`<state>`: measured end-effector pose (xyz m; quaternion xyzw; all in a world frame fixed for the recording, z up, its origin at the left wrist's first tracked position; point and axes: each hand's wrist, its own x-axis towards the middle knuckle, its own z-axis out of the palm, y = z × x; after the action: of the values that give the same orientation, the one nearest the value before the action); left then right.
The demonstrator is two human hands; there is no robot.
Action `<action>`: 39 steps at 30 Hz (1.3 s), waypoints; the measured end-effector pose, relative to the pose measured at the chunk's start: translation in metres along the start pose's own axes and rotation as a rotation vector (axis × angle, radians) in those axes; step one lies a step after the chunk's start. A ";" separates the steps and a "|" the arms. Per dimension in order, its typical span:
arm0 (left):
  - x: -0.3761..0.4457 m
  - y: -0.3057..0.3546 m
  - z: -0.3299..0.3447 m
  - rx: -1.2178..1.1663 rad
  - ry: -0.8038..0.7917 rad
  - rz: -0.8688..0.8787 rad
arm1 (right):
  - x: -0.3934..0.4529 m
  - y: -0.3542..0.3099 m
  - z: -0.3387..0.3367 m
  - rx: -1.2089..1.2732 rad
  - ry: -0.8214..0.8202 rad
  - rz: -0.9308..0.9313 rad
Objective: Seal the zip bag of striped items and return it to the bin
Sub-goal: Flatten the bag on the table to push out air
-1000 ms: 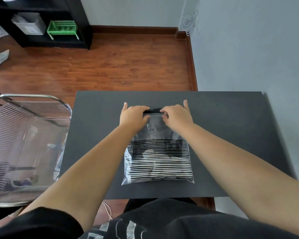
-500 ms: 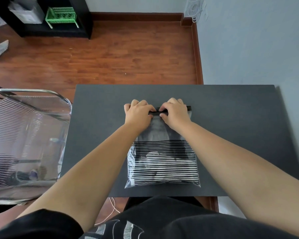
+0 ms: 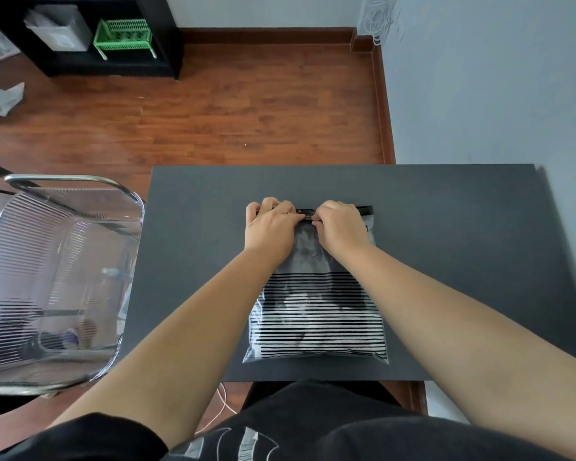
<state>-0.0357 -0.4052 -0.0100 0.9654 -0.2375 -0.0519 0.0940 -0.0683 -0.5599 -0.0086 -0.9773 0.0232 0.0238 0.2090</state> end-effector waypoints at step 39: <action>-0.117 0.016 0.029 -0.112 -0.319 -0.069 | -0.128 -0.018 0.041 -0.091 -0.322 0.215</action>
<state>-0.1505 -0.3683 -0.0289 0.9458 -0.2128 -0.2208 0.1067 -0.1968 -0.5217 -0.0313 -0.9613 0.0925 0.2028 0.1620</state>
